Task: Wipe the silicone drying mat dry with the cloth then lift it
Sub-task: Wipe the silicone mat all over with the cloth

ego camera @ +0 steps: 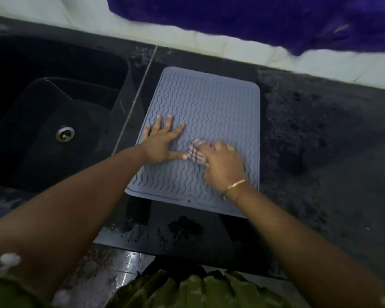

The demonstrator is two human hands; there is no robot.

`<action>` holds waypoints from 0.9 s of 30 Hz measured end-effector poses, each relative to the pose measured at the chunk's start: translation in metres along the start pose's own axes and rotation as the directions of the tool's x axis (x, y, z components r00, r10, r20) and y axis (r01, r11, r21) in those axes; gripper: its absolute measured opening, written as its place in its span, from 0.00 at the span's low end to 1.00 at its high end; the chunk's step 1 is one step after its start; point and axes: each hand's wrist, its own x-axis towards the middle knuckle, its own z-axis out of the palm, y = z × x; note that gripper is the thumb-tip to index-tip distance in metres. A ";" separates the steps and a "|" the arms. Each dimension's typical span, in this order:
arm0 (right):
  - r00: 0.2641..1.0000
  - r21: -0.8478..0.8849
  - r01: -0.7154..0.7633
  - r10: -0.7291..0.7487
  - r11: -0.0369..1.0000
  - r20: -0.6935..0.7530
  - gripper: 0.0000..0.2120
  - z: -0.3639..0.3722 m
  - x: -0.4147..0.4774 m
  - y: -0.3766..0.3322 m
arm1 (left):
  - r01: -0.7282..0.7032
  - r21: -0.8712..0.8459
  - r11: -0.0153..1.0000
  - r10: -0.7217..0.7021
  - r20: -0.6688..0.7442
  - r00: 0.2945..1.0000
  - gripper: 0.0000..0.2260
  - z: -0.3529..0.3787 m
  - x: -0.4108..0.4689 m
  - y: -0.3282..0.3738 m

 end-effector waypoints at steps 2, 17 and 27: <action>0.999 0.023 0.032 -0.032 0.999 0.006 0.28 0.003 -0.031 -0.011 | 0.003 -0.085 0.996 -0.002 0.009 1.000 0.37 -0.003 0.002 -0.003; 0.974 -0.054 -0.198 0.190 0.979 -0.121 0.21 -0.015 0.036 0.011 | 0.017 0.021 1.000 -0.017 0.030 0.999 0.35 -0.001 0.004 0.000; 0.993 0.105 -0.106 0.099 0.989 0.067 0.27 0.005 -0.058 -0.030 | 0.050 0.009 0.999 -0.051 0.055 0.997 0.34 -0.004 0.002 0.009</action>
